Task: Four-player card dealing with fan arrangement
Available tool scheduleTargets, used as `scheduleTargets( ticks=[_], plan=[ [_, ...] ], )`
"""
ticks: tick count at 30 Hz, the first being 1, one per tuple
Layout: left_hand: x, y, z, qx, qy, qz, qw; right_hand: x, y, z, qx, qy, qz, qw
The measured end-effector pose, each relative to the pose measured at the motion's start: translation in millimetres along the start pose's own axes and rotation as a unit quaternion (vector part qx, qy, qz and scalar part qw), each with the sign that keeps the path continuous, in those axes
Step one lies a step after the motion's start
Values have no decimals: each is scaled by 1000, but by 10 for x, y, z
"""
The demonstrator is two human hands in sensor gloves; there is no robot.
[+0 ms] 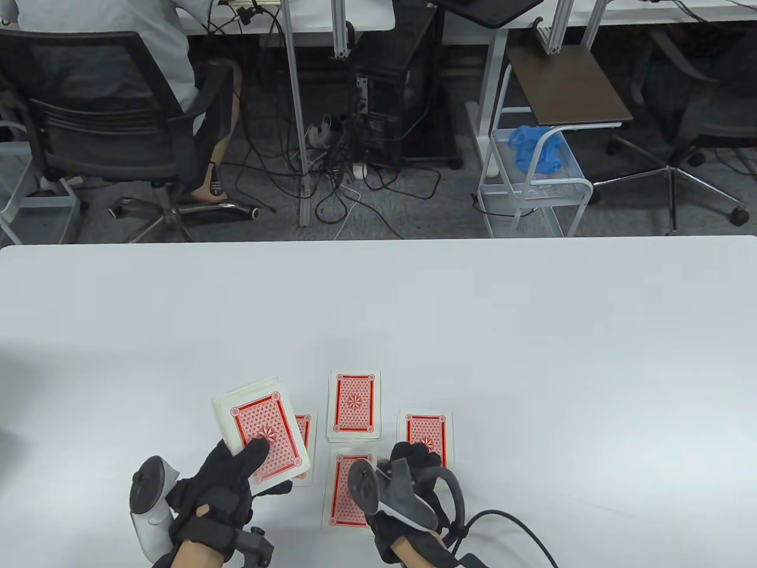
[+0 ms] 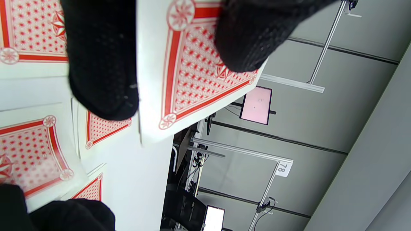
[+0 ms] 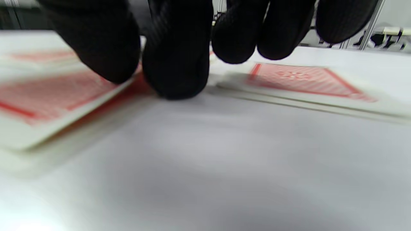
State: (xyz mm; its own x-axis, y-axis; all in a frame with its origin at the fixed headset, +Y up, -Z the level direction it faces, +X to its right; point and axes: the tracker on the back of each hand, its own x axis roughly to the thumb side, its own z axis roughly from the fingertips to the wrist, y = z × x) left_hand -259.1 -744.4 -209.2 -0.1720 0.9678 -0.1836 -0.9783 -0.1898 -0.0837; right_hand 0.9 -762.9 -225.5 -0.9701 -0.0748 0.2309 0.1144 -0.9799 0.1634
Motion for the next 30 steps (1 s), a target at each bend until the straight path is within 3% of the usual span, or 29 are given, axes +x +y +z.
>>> scheduleTargets(
  ticks=[3,5,7,9,11,14,16,17,21,24,27,30],
  plan=[
    [-17,-82,-5,-17,3,-13,1000,-41,-78,9,11,0,-35,999],
    [-33,-149,-11,-29,7,-31,999,-105,-208,65,-62,-31,-151,986],
    [-56,-237,-17,-46,13,-43,998,-183,-332,138,-159,-69,-316,933],
    [-77,-334,-18,-63,16,-44,997,-214,-400,194,-177,-81,-447,873],
    [-95,-424,-9,-78,17,-38,996,-215,-434,239,-178,-90,-452,870],
    [-106,-517,4,-89,16,-20,996,-195,-507,296,-247,-96,-373,889],
    [-114,-514,6,-89,18,0,996,-202,-560,301,-275,-98,-372,881],
    [-113,-506,3,-96,14,4,995,-211,-570,302,-270,-99,-375,881],
    [-108,-463,-19,-129,10,41,991,-246,-568,287,-261,-104,-447,849],
    [-70,-409,-26,-124,7,65,990,-299,-519,230,-227,-121,-541,801],
    [135,-242,36,-67,-22,9,997,-356,-411,178,-195,-86,-635,742],
    [406,15,138,15,-78,-76,994,-372,-286,139,-183,-13,-660,728]
  ],
)
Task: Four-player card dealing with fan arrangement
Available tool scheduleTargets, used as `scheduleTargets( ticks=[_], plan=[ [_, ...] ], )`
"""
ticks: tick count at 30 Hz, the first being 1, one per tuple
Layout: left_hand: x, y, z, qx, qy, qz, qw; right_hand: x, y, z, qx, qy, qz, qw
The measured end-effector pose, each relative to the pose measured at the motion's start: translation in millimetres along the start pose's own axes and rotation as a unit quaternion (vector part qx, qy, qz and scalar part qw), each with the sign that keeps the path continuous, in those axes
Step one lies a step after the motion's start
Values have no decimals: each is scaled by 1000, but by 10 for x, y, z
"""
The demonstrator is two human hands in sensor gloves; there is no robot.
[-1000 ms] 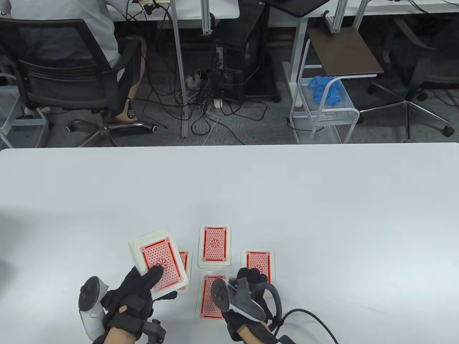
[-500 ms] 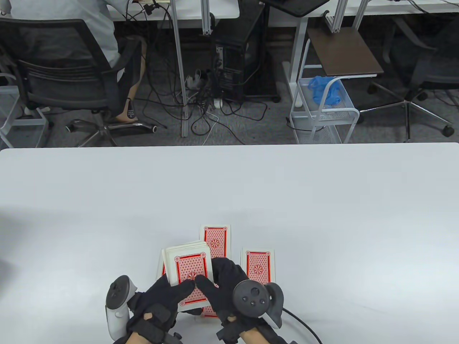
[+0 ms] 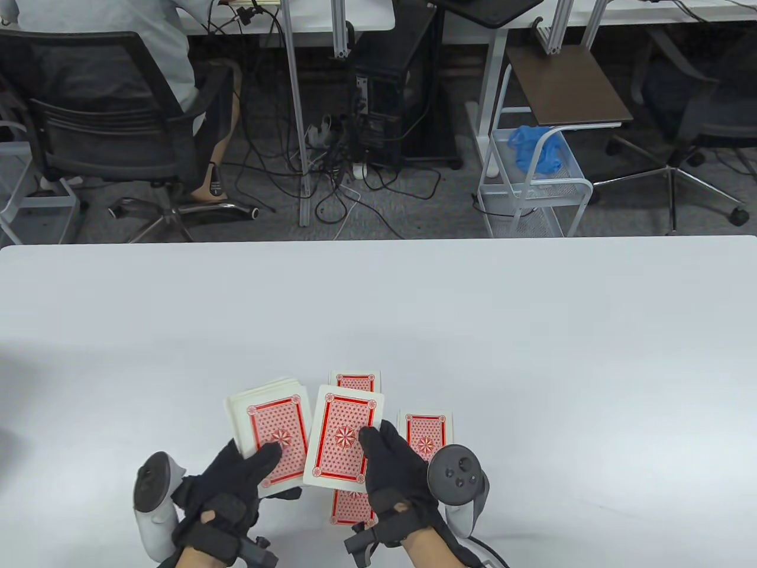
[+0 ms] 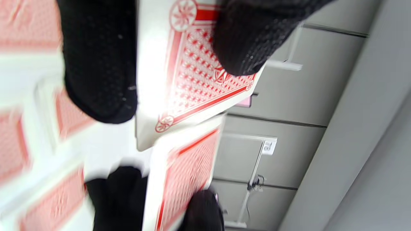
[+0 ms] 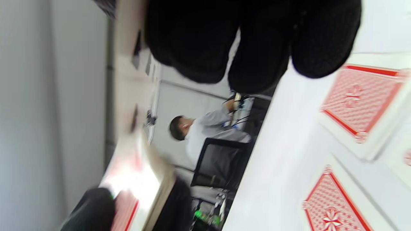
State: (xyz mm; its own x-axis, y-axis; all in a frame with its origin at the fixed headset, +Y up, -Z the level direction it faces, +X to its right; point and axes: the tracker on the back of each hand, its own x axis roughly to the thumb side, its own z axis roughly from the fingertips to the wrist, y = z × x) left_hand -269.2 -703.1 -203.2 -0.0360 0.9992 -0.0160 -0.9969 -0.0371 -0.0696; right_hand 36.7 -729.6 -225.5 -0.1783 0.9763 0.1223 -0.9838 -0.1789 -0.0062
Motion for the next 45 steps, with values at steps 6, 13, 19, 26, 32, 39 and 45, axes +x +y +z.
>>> scheduleTargets(
  ticks=[6,13,19,26,32,39,45],
  plan=[
    [94,308,61,66,-22,29,997,-77,395,-306,72,75,197,975],
    [44,381,57,83,-14,19,996,-91,1205,-557,137,65,468,870],
    [9,436,49,92,-7,21,995,-133,1512,-532,113,14,679,725],
    [-35,257,16,61,13,-1,998,322,1025,-514,89,-40,406,908],
    [-256,-190,-23,-63,69,111,989,574,470,-129,69,-113,265,955],
    [-358,-379,-49,-99,86,92,987,473,311,36,73,-146,290,943],
    [-394,-372,-62,-116,87,136,980,447,233,-14,84,-125,232,961]
  ],
)
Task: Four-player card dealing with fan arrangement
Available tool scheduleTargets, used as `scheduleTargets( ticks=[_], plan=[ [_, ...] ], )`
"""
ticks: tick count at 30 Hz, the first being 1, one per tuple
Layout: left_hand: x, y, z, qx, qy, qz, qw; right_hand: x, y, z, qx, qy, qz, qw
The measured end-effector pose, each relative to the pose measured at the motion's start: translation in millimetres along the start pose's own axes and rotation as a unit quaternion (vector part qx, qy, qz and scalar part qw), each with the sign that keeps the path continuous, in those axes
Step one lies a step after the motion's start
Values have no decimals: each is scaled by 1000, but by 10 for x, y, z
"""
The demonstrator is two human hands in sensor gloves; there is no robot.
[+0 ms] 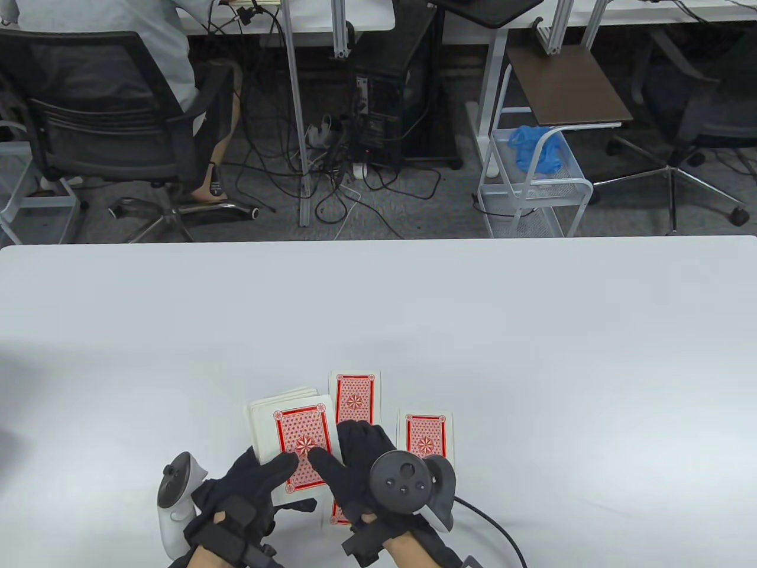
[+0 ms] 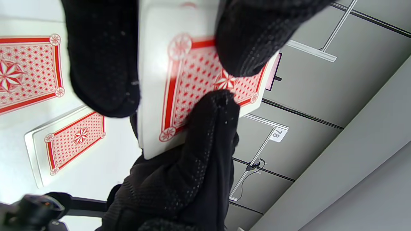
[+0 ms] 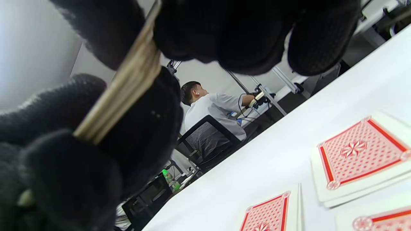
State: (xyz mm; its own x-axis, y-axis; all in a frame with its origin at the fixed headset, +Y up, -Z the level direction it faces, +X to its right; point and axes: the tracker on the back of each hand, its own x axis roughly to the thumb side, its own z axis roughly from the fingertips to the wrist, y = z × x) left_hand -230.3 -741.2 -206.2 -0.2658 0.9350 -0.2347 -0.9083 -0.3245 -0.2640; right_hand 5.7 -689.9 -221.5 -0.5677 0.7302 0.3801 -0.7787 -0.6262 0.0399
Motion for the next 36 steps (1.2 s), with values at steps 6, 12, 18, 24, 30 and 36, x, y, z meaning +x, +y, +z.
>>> scheduleTargets(
  ticks=[6,12,18,24,30,36],
  plan=[
    [45,87,9,25,-3,-2,1000,-357,-83,-125,39,76,-242,967],
    [240,340,134,155,-37,-98,982,-660,-144,-388,-44,181,-102,977],
    [276,385,162,161,-48,-80,983,-839,154,-768,62,231,143,960],
    [323,354,154,147,-55,-100,983,-933,475,-882,120,231,417,871],
    [238,344,108,138,-33,-118,983,-540,325,-857,49,127,335,932],
    [104,136,6,84,-12,-80,993,35,160,-327,25,-2,116,993]
  ],
)
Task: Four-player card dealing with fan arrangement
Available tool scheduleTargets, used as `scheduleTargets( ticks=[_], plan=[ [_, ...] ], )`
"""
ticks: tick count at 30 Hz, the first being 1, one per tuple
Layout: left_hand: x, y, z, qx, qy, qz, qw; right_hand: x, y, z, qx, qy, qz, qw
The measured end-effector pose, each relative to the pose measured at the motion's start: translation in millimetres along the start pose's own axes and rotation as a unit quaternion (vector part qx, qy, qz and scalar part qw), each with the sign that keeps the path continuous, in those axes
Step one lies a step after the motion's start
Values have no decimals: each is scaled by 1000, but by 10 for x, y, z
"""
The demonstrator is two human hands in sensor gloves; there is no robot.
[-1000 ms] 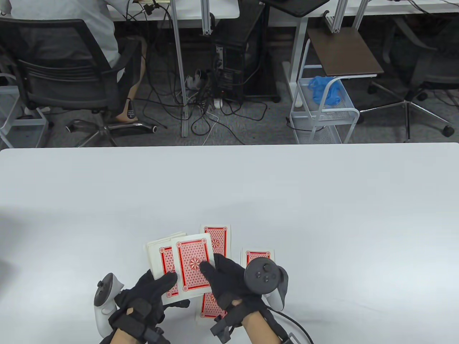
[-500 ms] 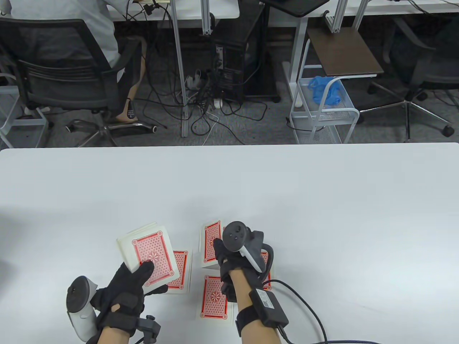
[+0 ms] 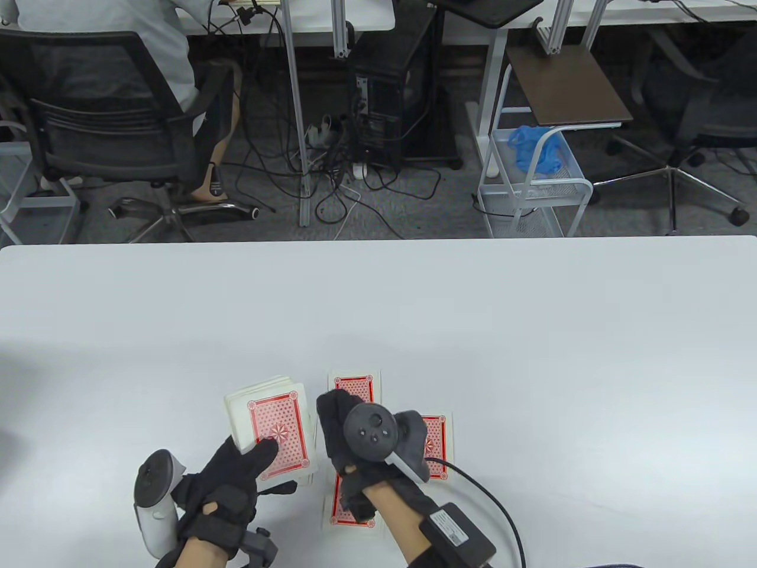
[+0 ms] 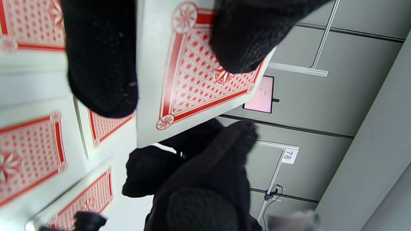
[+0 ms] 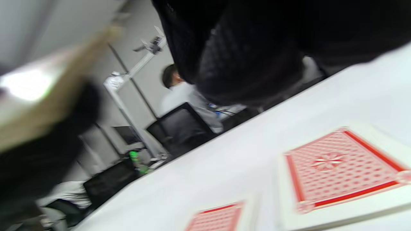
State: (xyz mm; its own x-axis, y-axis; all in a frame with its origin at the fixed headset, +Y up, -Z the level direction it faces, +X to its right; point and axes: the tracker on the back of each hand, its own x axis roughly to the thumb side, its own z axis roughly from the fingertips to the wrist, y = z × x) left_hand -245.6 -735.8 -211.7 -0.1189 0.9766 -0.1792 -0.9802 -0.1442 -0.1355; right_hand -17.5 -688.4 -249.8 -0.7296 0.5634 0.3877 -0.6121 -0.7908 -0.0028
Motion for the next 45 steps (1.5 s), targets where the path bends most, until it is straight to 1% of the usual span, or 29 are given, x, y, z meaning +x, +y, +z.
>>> scheduleTargets(
  ticks=[2,3,4,5,7,9,11,12,15,16,17,18,19,20,21,22,24,25,26,29,31,33,34,35,38,40,42,43,45],
  plan=[
    [-2,-85,-12,-19,-5,-3,1000,44,-41,112,12,-8,14,1000],
    [-6,-127,-14,-29,-5,6,1000,53,-69,185,7,-14,23,1000],
    [-11,-148,-11,-33,-2,13,999,39,-102,222,-2,-14,28,1000],
    [-21,-168,-8,-33,0,16,999,18,-128,254,-14,-14,14,1000],
    [-22,-200,-18,-54,-9,13,998,-12,-139,287,-24,-32,8,999],
    [-23,-221,-29,-64,-10,0,998,-58,-123,338,-45,-30,3,999],
    [-42,-229,-41,-81,-8,8,997,-113,-86,351,-53,-23,-21,998],
    [-58,-224,-51,-84,-4,12,996,-148,-80,344,-41,-6,-40,998],
    [-83,-217,-71,-93,0,19,995,-244,-91,308,-27,19,-99,995],
    [-84,-211,-75,-91,-1,16,996,-294,-96,291,-12,24,-132,991],
    [-83,-194,-82,-85,-3,11,996,-367,-103,276,5,34,-184,982],
    [-84,-176,-84,-76,0,11,997,-459,-122,271,12,51,-245,968],
    [-84,-159,-80,-68,1,11,998,-498,-135,272,12,59,-269,961],
    [-85,-129,-74,-53,1,9,999,-597,-183,284,9,75,-313,947],
    [-80,-91,-67,-41,2,6,999,-686,-246,306,-4,92,-324,942],
    [-77,-68,-63,-35,1,4,999,-744,-293,325,-15,101,-316,943],
    [-68,-8,-57,-22,1,2,1000,-888,-412,365,-40,122,-268,955],
    [-66,20,-54,-16,0,4,1000,-1001,-503,391,-48,146,-217,964],
    [-66,40,-54,-13,1,7,1000,-1104,-573,413,-32,167,-172,970],
    [-61,65,-54,-9,0,11,1000,-1306,-683,461,25,198,-82,976],
    [-40,69,-52,-7,-4,3,1000,-1428,-684,484,66,225,-53,971],
    [-32,61,-50,-8,-7,-2,1000,-1487,-634,489,82,248,-38,965],
    [-33,55,-50,-10,-7,-1,1000,-1514,-572,483,89,260,-18,961],
    [-33,51,-48,-13,-6,0,1000,-1526,-535,477,93,259,0,961],
    [-32,60,-41,-14,-7,-5,1000,-1534,-382,448,106,252,113,955],
    [-26,65,-37,-14,-9,-9,1000,-1521,-309,437,113,245,178,946],
    [-33,65,-38,-16,-9,-9,1000,-1502,-234,423,118,227,253,933],
    [-35,60,-38,-17,-9,-10,1000,-1496,-218,419,117,226,270,929],
    [-45,39,-43,-22,-6,-15,1000,-1469,-214,391,131,230,300,916]
  ],
)
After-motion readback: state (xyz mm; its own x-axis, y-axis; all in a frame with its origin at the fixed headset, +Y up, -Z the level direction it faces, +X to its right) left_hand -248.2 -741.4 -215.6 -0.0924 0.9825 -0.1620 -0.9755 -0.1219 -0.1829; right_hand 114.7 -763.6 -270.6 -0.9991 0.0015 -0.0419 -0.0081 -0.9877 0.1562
